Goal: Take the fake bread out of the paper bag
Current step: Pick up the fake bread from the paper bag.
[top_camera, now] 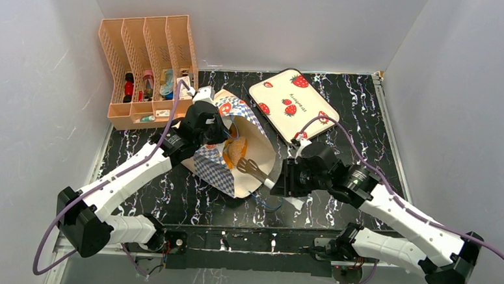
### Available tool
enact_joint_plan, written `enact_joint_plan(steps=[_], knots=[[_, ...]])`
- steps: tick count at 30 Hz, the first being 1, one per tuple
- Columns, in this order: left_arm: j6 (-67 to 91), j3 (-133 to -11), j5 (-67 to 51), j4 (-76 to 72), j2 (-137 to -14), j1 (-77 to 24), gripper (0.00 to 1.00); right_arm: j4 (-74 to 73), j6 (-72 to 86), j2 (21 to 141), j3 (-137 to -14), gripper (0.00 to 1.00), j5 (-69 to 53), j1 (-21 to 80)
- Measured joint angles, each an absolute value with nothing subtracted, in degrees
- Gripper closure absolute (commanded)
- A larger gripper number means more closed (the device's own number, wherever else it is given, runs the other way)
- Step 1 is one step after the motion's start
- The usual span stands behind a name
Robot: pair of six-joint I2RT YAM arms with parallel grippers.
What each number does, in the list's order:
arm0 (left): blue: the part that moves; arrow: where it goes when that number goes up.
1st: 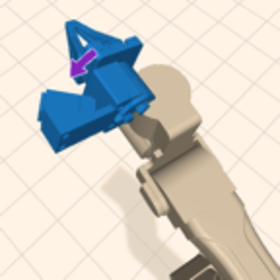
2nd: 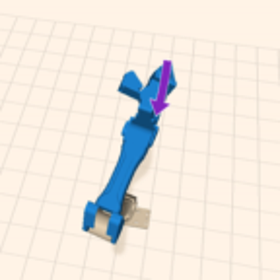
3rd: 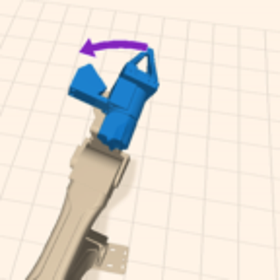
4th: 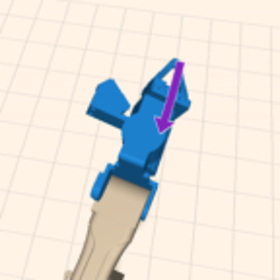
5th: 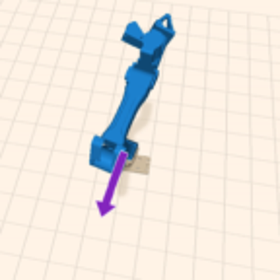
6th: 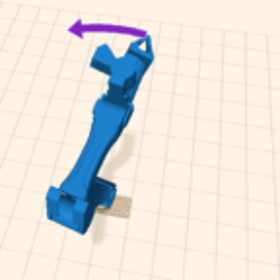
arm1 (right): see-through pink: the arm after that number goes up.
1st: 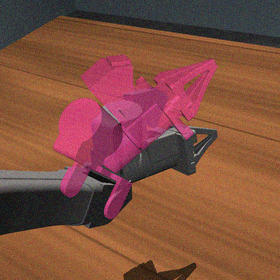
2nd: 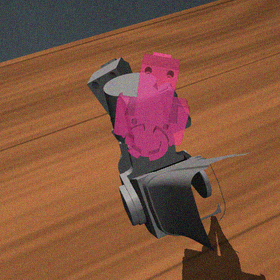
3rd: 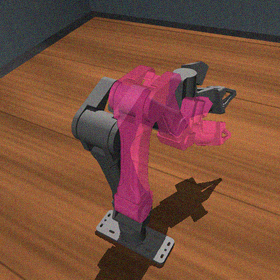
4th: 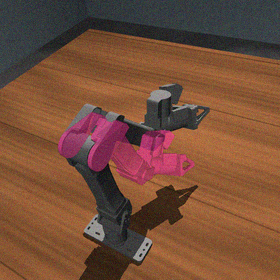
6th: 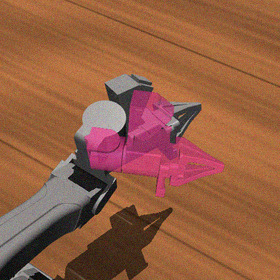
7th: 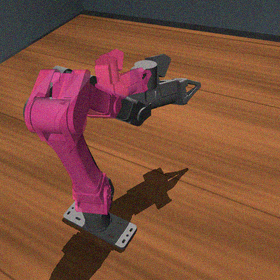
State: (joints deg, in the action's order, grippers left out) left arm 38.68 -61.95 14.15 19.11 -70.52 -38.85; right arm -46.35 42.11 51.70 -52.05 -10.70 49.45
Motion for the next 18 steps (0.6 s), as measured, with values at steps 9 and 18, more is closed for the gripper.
enact_joint_plan(steps=[9, 18], knots=[[39.62, -61.93, 13.87, 19.79, -69.32, -38.85, 1.00, -39.18, 43.92, 56.16, -47.77, 0.62, -7.01, 49.45], [40.88, -60.77, 12.62, 19.77, -67.75, -39.05, 1.00, -32.88, 43.59, 63.29, -47.72, 0.58, -4.58, 49.45]])
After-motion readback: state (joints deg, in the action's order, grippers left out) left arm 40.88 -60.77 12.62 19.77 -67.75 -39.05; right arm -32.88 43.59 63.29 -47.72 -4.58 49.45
